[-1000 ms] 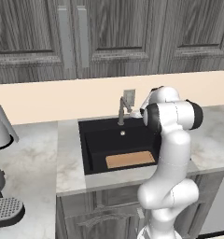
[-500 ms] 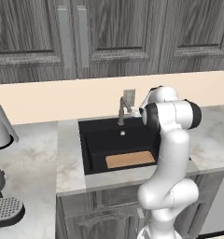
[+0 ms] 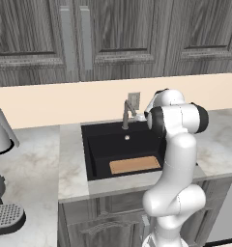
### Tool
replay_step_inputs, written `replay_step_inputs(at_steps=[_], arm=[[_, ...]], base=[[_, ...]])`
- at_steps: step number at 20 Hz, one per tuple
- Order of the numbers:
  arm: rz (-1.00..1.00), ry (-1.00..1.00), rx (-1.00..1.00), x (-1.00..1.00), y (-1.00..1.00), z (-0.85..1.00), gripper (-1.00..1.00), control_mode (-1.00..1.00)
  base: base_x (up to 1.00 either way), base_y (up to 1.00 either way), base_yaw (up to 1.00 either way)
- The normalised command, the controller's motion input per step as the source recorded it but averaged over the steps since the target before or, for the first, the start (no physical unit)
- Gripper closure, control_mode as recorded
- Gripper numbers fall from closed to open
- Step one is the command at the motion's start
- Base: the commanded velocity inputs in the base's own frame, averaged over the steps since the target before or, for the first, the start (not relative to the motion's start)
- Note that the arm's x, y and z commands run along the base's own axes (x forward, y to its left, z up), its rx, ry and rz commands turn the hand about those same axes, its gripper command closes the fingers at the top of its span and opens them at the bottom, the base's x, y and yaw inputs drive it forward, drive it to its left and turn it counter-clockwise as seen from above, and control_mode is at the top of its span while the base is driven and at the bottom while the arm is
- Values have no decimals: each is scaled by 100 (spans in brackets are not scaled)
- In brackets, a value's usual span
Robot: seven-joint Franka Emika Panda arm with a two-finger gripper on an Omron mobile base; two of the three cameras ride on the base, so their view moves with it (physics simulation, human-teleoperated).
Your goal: Turn on the sink faucet with hot water and rinse the cutting board for ten seconds, then turn off the faucet. Push the cutting board to reach the water if necessary.
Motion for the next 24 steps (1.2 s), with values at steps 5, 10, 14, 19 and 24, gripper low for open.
replay_step_inputs(at_steps=[5, 10, 14, 19, 24], arm=[[0, 0, 0, 1, 0, 0, -100, -100], [0, 0, 0, 4, 0, 0, -100, -100], [0, 0, 0, 10, 0, -4, -100, -100], [0, 0, 0, 11, 0, -5, -100, -100], [0, 0, 0, 10, 2, -5, -100, -100]], base=[[0, 0, 0], [0, 0, 0], [0, 0, 0], [0, 0, 0], [0, 0, 0]])
